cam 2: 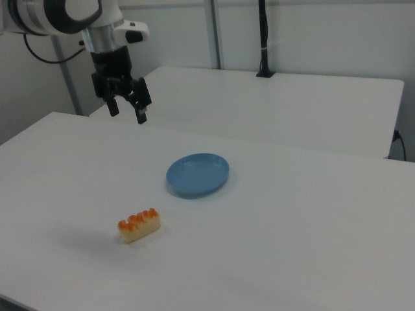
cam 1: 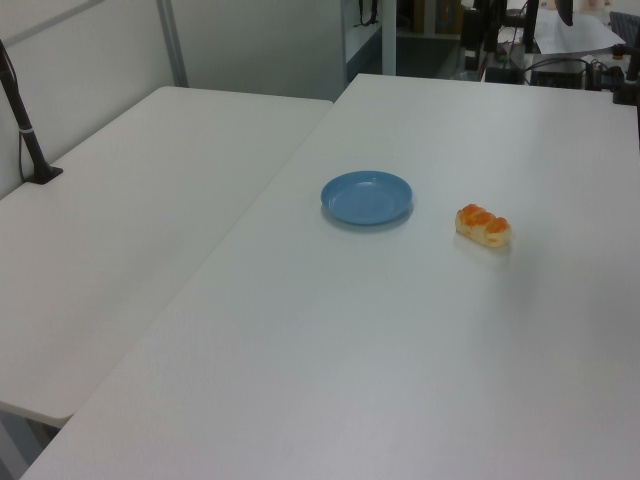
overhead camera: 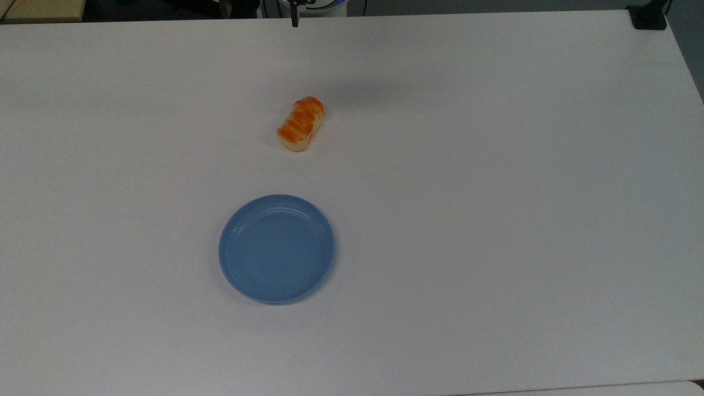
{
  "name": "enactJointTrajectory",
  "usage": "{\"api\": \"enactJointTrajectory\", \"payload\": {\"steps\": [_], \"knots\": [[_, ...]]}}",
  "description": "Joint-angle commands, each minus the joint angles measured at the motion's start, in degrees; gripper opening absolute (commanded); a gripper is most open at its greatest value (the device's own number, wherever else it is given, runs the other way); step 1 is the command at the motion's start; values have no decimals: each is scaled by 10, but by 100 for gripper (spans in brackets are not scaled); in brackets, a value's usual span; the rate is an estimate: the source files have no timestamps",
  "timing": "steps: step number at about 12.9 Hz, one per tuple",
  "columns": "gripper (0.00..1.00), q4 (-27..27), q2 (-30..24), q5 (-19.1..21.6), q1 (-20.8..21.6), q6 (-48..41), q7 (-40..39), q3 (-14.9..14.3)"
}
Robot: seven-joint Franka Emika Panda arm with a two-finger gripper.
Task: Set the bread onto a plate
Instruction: 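Move the open gripper down over the orange bread roll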
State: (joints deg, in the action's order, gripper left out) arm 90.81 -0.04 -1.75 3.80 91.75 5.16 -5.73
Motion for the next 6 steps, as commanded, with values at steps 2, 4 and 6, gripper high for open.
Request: {"api": "enactJointTrajectory", "payload": {"steps": [2, 4, 6], "knots": [[99, 192, -81, 14, -5, 127, 132, 54], [99, 242, -67, 13, -8, 184, 224, 85], [100, 283, -53, 12, -6, 243, 274, 100]]}}
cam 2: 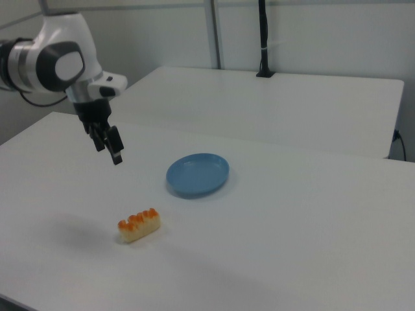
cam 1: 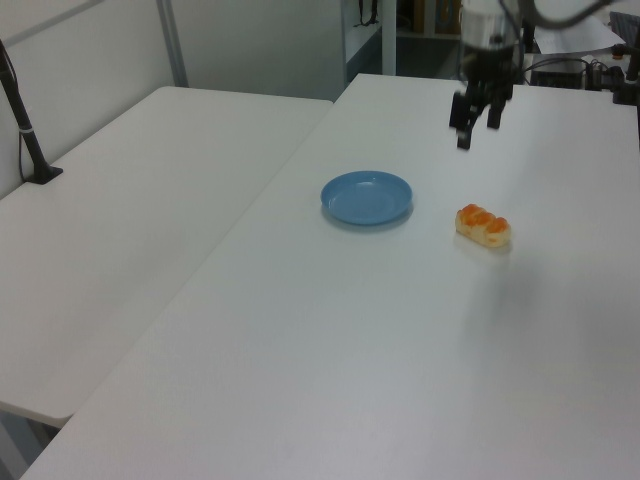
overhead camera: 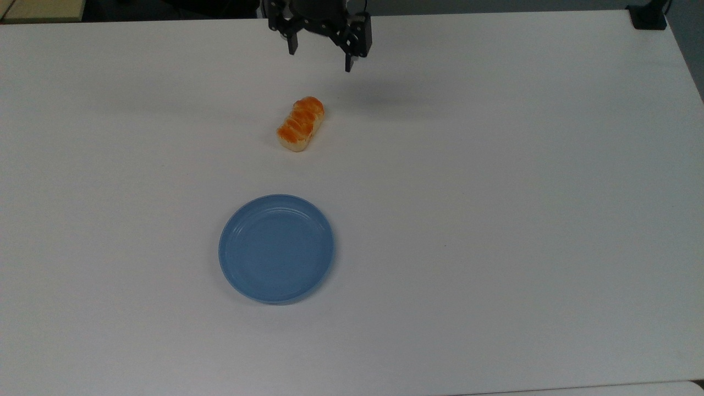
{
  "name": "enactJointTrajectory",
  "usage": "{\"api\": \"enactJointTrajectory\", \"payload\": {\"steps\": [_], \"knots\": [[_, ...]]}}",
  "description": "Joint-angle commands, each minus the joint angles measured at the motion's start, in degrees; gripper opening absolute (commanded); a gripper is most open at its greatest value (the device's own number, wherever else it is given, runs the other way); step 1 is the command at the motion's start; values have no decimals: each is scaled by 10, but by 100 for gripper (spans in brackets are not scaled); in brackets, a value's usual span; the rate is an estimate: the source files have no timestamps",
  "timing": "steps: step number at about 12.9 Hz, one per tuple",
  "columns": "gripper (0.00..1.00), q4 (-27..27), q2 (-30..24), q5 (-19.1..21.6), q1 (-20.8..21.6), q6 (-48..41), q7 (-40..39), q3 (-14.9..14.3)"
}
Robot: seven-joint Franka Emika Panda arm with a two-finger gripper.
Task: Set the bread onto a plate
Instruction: 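Move the open gripper down over the orange bread roll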
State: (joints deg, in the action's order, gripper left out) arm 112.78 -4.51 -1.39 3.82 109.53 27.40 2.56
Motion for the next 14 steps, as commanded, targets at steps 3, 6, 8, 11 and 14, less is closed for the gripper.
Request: {"api": "enactJointTrajectory", "payload": {"steps": [3, 6, 8, 11, 14], "knots": [[99, 65, 24, 2, -12, 79, 53, 20], [100, 73, 40, -5, -32, 99, 52, 20], [99, 90, 52, -14, -40, 128, 53, 19], [99, 109, 68, -26, -48, 144, 53, 19], [99, 116, 91, -39, -55, 148, 53, 19]]}}
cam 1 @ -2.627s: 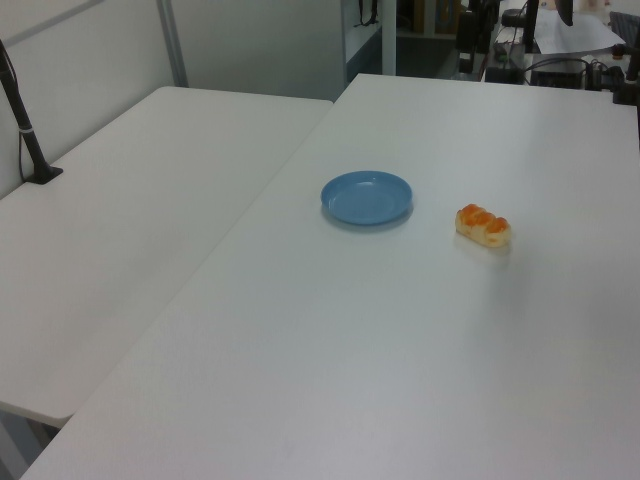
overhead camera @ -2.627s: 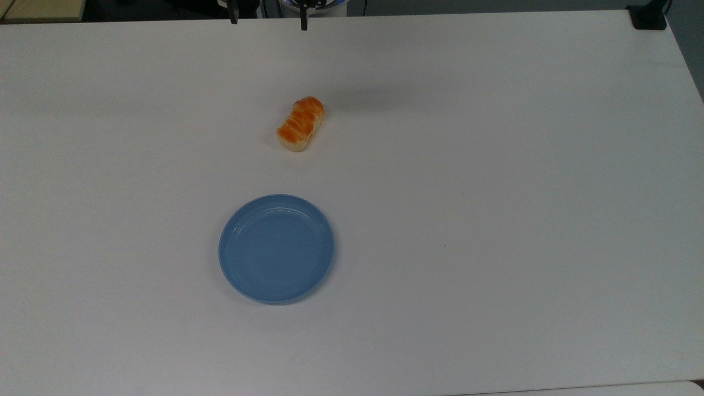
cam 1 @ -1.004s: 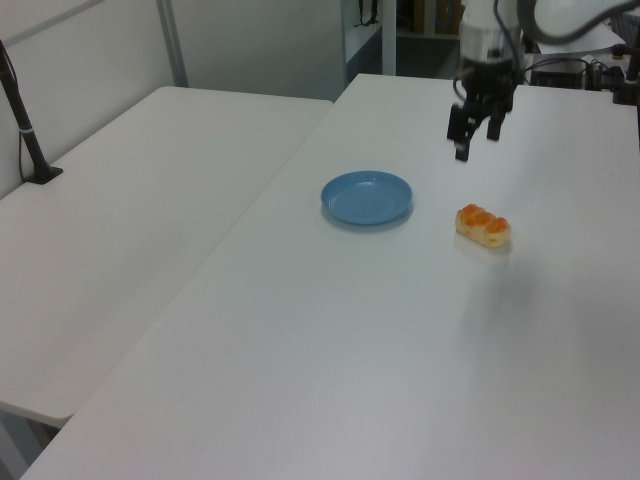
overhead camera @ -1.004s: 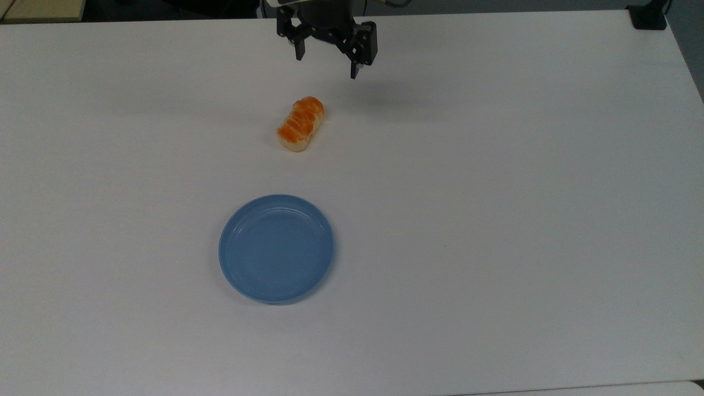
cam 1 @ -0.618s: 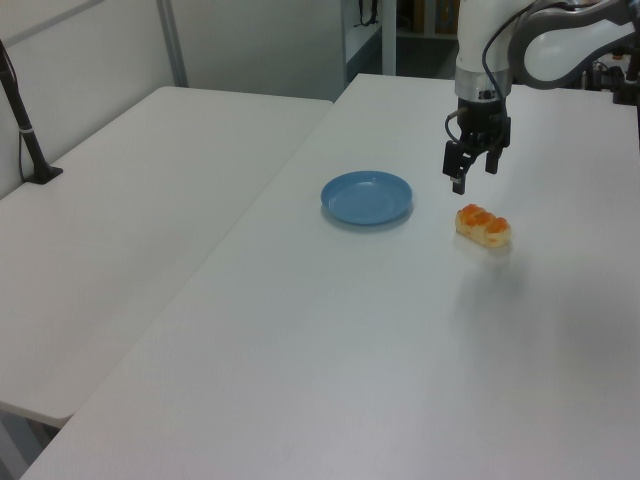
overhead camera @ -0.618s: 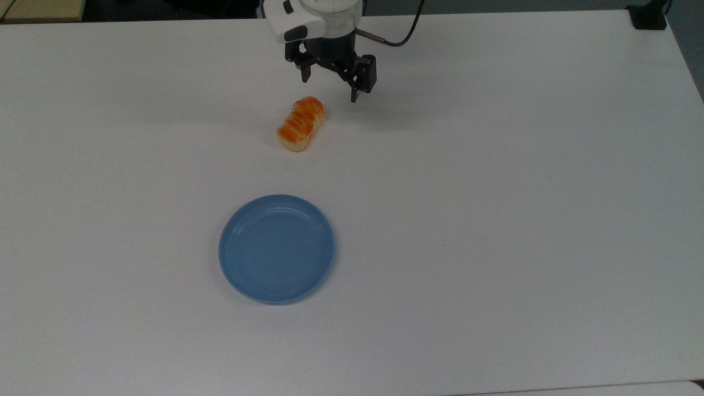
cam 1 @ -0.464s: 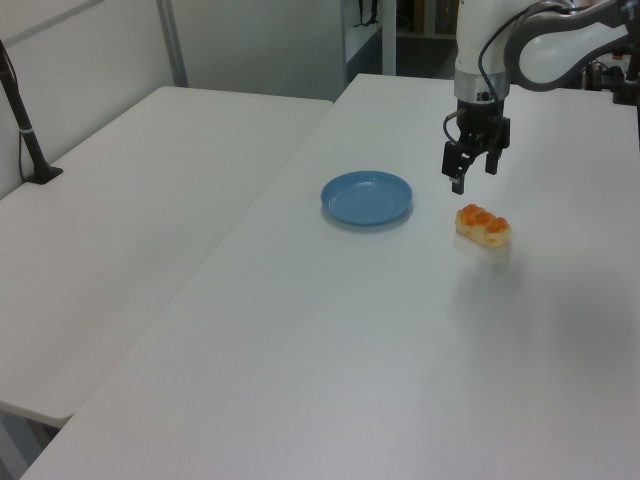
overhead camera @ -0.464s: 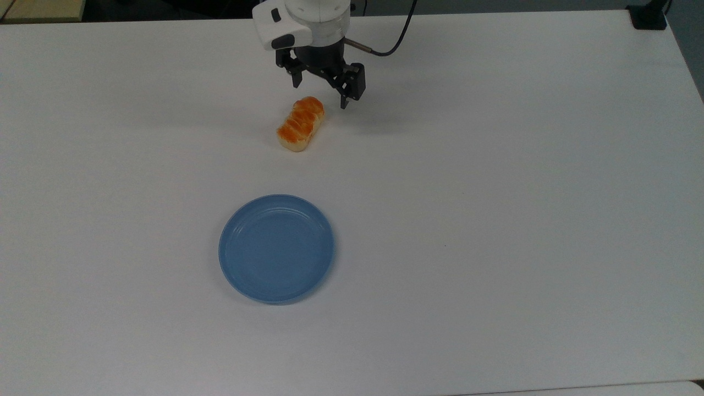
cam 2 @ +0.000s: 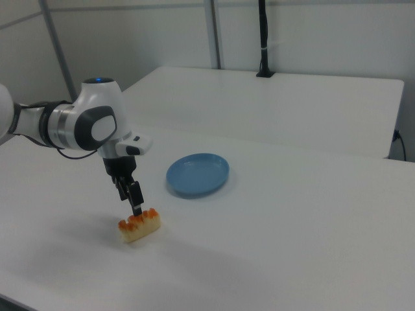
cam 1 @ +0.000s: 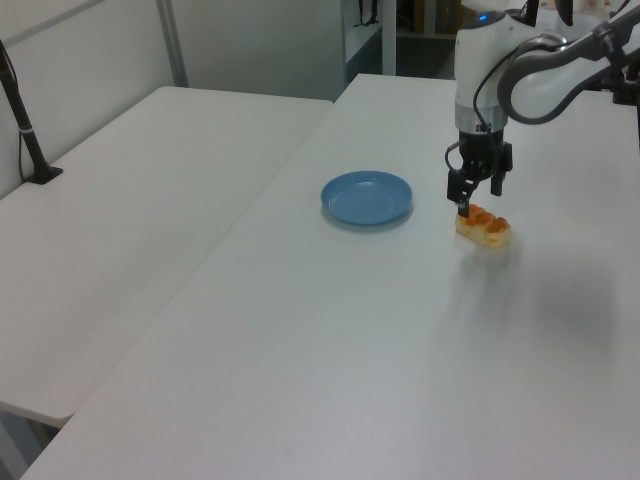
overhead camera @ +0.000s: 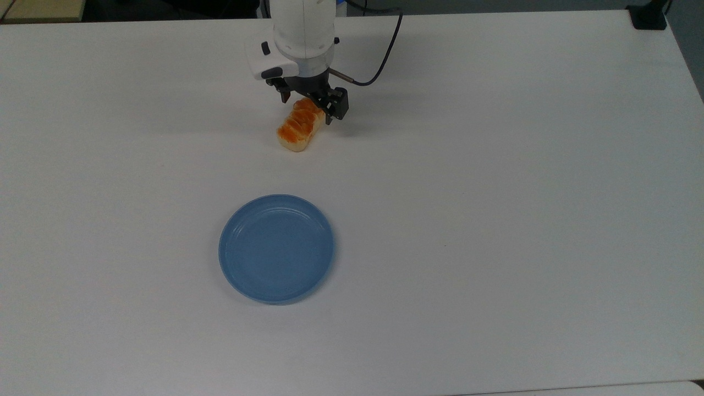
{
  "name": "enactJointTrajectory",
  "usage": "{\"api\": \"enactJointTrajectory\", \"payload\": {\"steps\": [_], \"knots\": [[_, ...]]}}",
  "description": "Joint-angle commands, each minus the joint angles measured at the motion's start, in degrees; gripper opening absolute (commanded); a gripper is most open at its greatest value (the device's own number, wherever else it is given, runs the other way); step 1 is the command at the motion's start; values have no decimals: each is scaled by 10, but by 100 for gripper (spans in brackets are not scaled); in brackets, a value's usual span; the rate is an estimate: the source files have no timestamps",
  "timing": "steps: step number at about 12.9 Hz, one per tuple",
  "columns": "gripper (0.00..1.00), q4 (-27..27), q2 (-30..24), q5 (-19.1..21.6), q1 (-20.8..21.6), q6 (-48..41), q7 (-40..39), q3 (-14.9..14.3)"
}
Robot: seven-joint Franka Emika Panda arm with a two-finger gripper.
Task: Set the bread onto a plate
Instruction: 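Move the open gripper down over the orange bread roll, then close the gripper on the bread roll and lift it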
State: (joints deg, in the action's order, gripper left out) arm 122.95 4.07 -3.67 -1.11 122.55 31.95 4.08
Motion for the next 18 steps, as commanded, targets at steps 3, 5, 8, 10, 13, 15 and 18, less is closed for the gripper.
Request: {"api": "enactJointTrajectory", "payload": {"steps": [3, 5, 8, 10, 13, 15, 18], "knots": [[99, 26, 13, -33, -10, 22, 8, 5], [99, 45, 12, -37, -10, 47, 8, 4], [86, 58, 26, -76, -12, 74, 43, 4], [32, 54, 31, -79, -14, 79, 48, 5], [0, 41, 29, -79, -17, 78, 49, 5], [0, -22, 31, -78, -31, 69, 48, 5], [0, -163, 97, -78, -43, 68, 30, 5]]}}
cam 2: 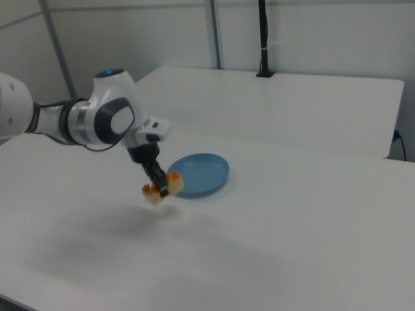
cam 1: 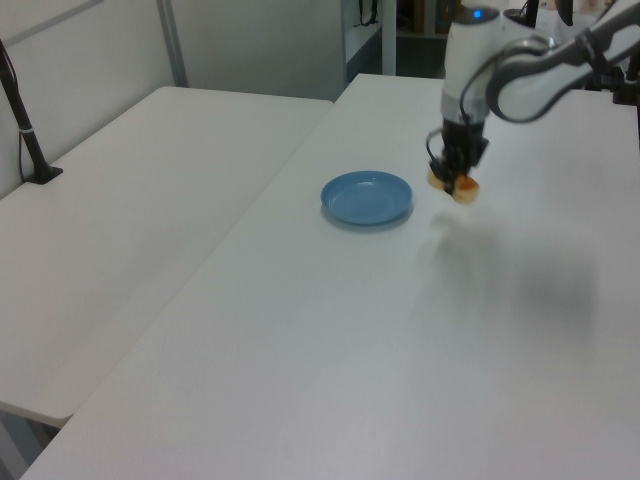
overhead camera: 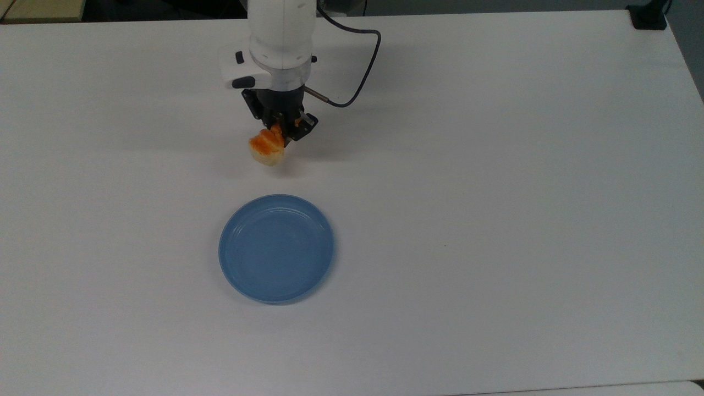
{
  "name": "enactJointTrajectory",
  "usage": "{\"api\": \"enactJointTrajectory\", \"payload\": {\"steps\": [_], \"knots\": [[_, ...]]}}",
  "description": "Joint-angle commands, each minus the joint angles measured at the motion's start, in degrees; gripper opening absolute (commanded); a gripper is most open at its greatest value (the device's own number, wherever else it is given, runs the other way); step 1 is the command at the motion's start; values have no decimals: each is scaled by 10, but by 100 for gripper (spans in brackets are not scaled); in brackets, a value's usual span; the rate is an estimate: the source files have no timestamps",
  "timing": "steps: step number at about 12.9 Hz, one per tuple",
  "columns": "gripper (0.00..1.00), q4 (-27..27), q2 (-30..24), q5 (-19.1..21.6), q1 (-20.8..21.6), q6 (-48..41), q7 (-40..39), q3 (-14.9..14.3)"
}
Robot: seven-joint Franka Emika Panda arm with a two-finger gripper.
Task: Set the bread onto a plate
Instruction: 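Close the gripper on the bread roll and lift it, then carry the bread roll over the blue plate and release it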
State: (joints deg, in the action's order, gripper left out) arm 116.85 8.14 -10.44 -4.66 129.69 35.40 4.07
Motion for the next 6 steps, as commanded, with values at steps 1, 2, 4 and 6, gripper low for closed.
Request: {"api": "enactJointTrajectory", "payload": {"steps": [1, 2, 4, 6], "knots": [[0, -149, 82, -13, -10, -3, -19, 5], [0, -205, 115, -14, -10, -3, -32, 5], [0, -277, 168, -30, -10, -3, -36, 4], [0, -342, 216, -37, -9, -43, -37, 4]]}}
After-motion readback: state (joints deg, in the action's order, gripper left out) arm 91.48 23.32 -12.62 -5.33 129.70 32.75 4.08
